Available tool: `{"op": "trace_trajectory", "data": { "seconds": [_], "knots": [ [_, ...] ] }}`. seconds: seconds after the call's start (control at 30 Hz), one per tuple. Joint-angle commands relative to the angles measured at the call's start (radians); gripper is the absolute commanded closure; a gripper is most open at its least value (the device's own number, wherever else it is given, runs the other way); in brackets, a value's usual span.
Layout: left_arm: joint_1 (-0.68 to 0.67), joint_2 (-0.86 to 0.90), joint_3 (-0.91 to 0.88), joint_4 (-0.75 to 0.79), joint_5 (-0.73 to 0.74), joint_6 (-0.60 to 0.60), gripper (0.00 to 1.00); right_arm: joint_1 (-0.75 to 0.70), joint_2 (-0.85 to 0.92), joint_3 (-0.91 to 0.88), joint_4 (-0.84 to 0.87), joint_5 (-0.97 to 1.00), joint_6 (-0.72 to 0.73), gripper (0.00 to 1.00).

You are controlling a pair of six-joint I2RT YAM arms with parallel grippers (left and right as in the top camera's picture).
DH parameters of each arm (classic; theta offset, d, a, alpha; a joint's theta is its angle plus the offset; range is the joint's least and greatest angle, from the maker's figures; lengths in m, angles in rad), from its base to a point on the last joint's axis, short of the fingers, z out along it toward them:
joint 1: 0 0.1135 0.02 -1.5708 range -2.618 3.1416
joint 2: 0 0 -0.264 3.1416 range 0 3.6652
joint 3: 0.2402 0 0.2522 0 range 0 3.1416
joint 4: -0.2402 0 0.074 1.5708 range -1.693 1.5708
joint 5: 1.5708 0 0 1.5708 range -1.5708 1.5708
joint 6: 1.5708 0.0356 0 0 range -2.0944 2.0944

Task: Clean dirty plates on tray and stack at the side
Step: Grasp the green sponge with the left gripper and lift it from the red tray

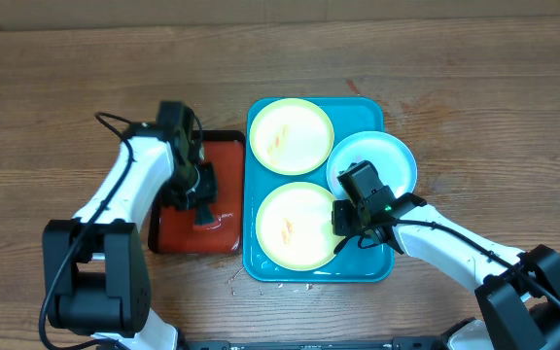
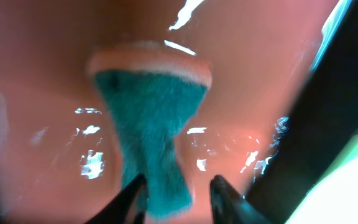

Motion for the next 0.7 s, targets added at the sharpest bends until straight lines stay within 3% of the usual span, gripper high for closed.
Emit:
{"op": "trace_trajectory", "data": {
  "seconds": [0.0, 0.07, 0.23, 0.5, 0.67],
  "knots": [
    [-0.010, -0.005, -0.098, 0.077, -0.031, -0.024, 0.81, -0.008, 0.009, -0.005, -0.008, 0.043, 0.004, 0.90],
    [-0.008, -0.005, -0.128, 0.113, -0.064, -0.045, 0.96, -0.008, 0.009, -0.005, -0.008, 0.043, 0.004, 0.90],
    [-0.008, -0.006, -0.093, 0.072, -0.060, -0.049, 0.96, -0.008, 0.009, -0.005, -0.008, 0.043, 0.004, 0.90],
    [-0.008, -0.054, 0.116, -0.135, -0.077, -0.043, 0.96, -0.008, 0.009, -0.005, -0.009, 0.043, 0.004, 0.90],
    [-0.008, -0.084, 0.143, -0.154, -0.091, -0.025, 0.96, -0.008, 0.009, -0.005, -0.008, 0.043, 0.004, 0.90]
  ]
}}
